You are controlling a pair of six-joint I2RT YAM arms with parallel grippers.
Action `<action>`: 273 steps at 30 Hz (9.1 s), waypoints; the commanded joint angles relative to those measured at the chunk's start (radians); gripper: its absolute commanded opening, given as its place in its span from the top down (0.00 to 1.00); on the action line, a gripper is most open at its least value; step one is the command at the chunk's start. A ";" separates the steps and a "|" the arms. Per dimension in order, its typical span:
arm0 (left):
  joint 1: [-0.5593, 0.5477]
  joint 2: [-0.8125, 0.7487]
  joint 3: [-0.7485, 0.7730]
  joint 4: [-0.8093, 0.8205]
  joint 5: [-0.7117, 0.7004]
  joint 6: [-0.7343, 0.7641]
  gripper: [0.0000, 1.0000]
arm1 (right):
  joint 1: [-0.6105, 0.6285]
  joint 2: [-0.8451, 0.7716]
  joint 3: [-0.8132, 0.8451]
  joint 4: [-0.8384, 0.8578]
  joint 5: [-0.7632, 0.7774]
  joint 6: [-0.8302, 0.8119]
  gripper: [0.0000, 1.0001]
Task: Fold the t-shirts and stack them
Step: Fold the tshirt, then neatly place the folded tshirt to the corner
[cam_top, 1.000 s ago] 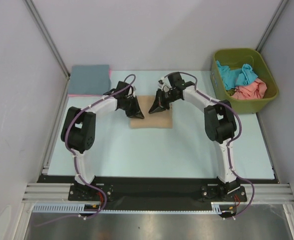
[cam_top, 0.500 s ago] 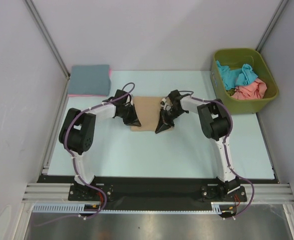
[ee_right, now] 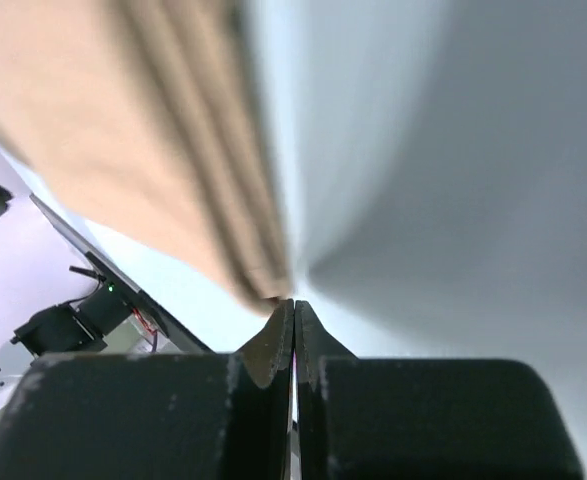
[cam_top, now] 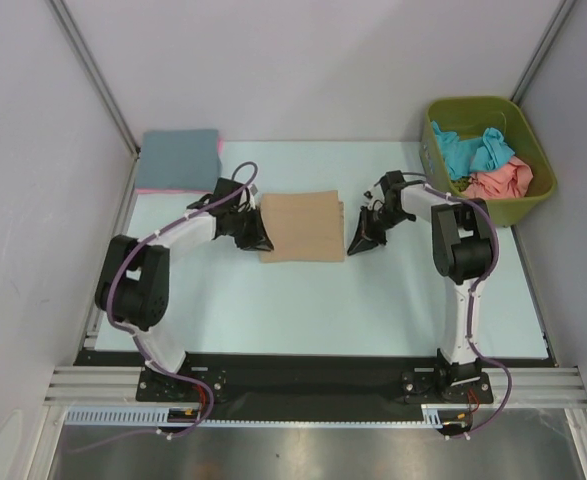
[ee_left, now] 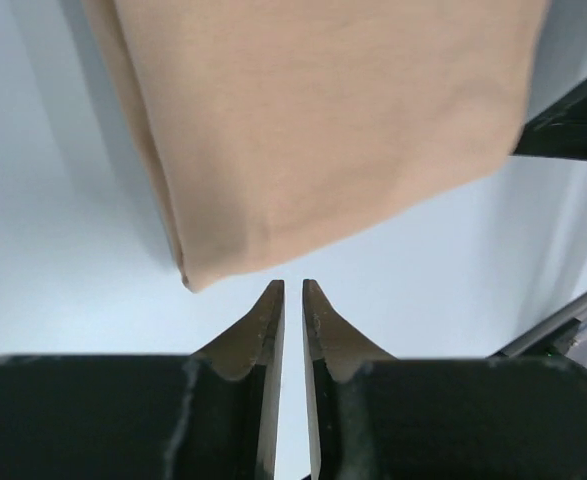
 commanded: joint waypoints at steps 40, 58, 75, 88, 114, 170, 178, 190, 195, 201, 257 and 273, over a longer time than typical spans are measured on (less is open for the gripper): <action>0.109 0.493 0.405 0.511 0.215 -0.374 0.86 | 0.107 0.242 0.160 1.135 0.034 0.943 0.81; 0.160 0.304 0.493 0.058 -0.015 -0.005 0.65 | -0.057 0.162 0.323 0.481 0.071 0.416 0.63; 0.236 -0.389 0.034 -0.293 -0.432 -0.113 0.40 | 0.547 -0.324 0.084 0.276 0.870 -0.534 0.02; 0.354 -0.880 -0.283 -0.420 -0.429 -0.183 0.36 | 0.871 -0.280 -0.261 0.721 1.000 -1.098 0.01; 0.468 -0.594 -0.308 -0.243 -0.086 -0.261 0.23 | 0.797 -0.017 -0.042 0.764 0.988 -1.134 0.72; 0.160 0.583 0.749 0.031 -0.023 -0.185 1.00 | 0.665 -0.438 -0.073 0.438 0.733 -0.640 0.23; 0.141 0.434 0.821 -0.126 -0.231 0.147 1.00 | 0.602 -0.793 -0.324 0.281 0.787 -0.436 0.16; 0.121 0.319 1.016 -0.308 -0.564 0.480 1.00 | 0.581 -1.024 -0.557 0.247 0.775 -0.379 0.14; 0.123 0.278 1.108 -0.292 -0.649 0.540 1.00 | 0.558 -0.978 -0.550 0.253 0.731 -0.405 0.14; 0.126 0.278 1.186 -0.255 -0.615 0.615 1.00 | 0.524 -0.895 -0.469 0.239 0.714 -0.431 0.14; 0.249 0.332 1.272 -0.170 -0.471 0.549 1.00 | 0.512 -0.677 -0.352 0.256 0.654 -0.385 0.13; 0.268 0.390 1.249 -0.095 -0.471 0.564 1.00 | 0.501 -0.648 -0.334 0.236 0.646 -0.394 0.13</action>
